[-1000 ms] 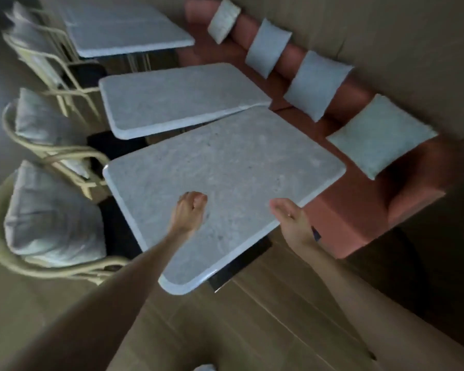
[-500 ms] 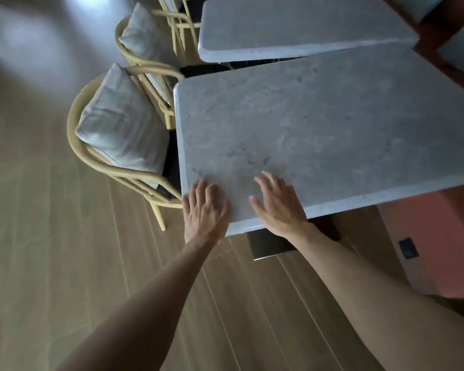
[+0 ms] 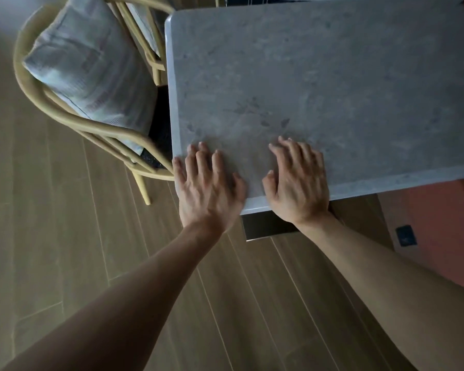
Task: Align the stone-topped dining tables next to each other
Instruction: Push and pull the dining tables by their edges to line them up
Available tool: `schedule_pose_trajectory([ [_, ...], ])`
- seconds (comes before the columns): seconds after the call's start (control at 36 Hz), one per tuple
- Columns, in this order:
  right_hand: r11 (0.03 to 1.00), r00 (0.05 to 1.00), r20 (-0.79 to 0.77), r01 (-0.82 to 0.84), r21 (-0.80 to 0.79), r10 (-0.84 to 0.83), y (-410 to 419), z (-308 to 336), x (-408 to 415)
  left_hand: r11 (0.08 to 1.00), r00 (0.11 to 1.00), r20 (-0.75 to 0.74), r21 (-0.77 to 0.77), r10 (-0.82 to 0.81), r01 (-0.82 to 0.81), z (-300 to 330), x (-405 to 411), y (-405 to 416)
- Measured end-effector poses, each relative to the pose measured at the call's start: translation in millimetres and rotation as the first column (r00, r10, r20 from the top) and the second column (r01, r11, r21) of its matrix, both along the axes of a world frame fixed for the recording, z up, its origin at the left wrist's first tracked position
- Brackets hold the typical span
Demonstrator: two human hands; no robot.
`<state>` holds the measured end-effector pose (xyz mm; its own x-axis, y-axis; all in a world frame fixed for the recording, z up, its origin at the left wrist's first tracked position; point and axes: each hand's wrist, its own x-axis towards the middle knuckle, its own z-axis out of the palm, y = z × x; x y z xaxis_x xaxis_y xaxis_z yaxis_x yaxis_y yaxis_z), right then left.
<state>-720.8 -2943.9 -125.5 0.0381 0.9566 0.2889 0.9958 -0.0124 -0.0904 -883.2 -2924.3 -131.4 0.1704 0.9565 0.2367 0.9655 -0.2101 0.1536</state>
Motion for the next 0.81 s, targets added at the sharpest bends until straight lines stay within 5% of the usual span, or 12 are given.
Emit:
schedule_pose_trajectory([
  [0.81, 0.993, 0.993, 0.017, 0.116, -0.025, -0.115, 80, 0, -27, 0.995, 0.994, 0.061, 0.033, -0.092, 0.090, 2, -24, 94],
])
